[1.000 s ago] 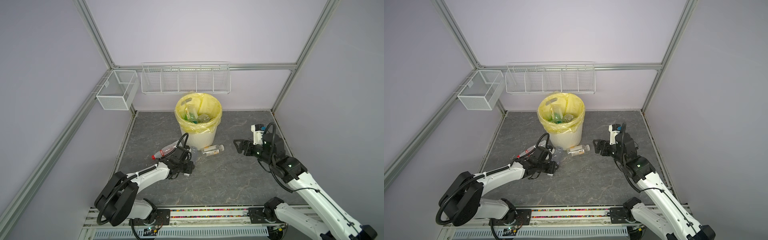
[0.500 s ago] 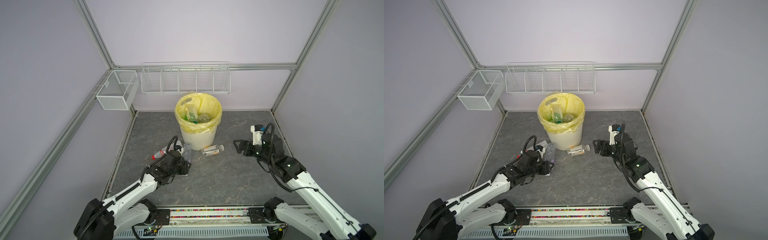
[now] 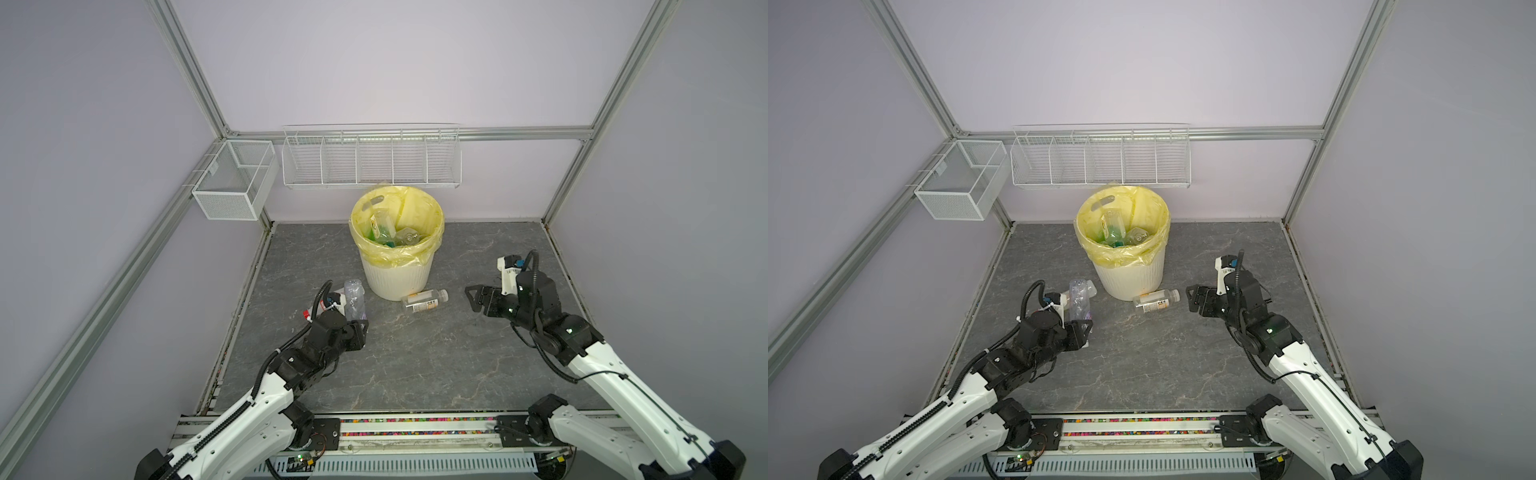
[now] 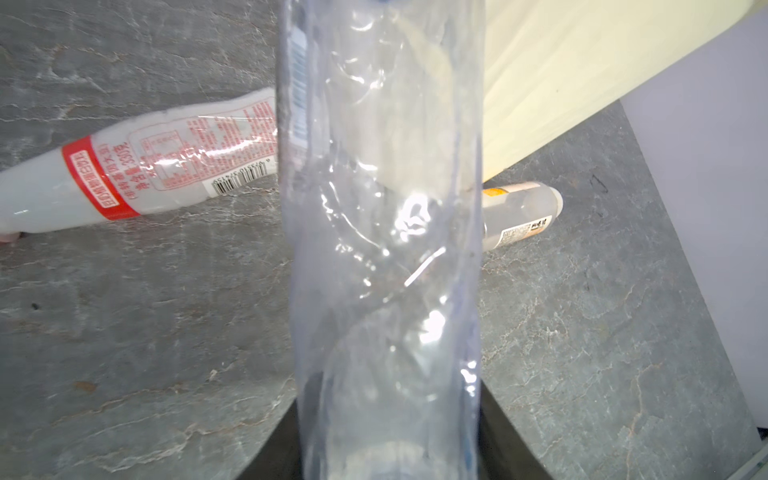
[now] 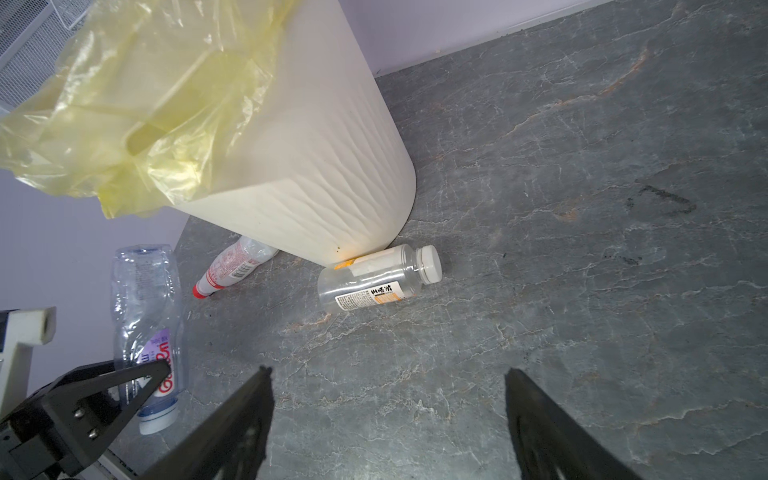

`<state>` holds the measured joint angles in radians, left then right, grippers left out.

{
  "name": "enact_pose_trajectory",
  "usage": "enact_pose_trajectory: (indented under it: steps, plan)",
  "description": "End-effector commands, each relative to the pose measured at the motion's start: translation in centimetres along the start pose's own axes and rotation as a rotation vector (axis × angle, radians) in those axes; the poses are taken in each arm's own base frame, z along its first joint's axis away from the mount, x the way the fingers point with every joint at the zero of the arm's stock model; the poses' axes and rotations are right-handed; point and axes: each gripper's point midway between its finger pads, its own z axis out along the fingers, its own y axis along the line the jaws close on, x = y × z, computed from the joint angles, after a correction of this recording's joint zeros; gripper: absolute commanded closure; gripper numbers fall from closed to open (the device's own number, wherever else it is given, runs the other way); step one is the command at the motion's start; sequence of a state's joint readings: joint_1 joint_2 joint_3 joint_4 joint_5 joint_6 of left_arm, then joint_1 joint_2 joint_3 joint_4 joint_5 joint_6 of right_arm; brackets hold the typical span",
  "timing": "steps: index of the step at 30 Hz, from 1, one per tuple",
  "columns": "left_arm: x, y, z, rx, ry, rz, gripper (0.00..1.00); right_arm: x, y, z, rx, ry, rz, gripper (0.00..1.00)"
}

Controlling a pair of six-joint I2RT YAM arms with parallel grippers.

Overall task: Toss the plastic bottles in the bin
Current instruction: 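Lift the purple-label bottle upright with the left gripper, then carry the bottle over the bin with the left gripper and open it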

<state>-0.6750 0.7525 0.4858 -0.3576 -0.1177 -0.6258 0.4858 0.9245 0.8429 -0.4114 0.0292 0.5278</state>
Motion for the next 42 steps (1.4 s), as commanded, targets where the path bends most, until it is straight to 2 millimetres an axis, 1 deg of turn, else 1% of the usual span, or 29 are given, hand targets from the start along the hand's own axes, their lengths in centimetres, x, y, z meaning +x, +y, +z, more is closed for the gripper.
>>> enact_pose_trajectory:
  steps: [1,4,9,15,23,31,34,37,42]
  plan:
    - [-1.8,-0.2,-1.5,-0.002,-0.07,-0.034,0.66,0.5,-0.5,0.9,0.014,0.01,0.012,0.12]
    - [-2.6,-0.7,-2.3,0.022,-0.106,-0.036,0.65,0.5,-0.5,1.1,0.013,0.014,0.014,0.12]
    - [-3.9,-0.8,-3.9,0.025,-0.159,-0.031,0.65,0.6,-0.6,1.4,0.019,0.024,0.009,0.12]
    - [-6.0,-1.4,-5.8,0.032,-0.221,-0.026,0.65,0.9,-0.9,1.9,0.031,0.033,0.007,0.12]
    - [-8.8,-3.2,-8.0,0.07,-0.288,0.023,0.65,0.6,-0.8,2.3,0.037,0.038,-0.005,0.12]
    - [-13.0,-5.8,-11.1,0.112,-0.39,0.098,0.63,0.6,-0.7,2.8,0.034,0.046,-0.004,0.12]
    - [-14.1,-6.3,-11.9,0.109,-0.424,0.111,0.63,0.6,-0.8,2.7,0.041,0.048,-0.011,0.12]
    - [-14.7,-6.6,-12.6,0.117,-0.446,0.116,0.63,0.3,-0.8,2.5,0.046,0.043,-0.024,0.12]
    - [-13.6,-5.9,-12.0,0.113,-0.432,0.123,0.63,0.1,-0.9,2.3,0.058,0.037,-0.031,0.12]
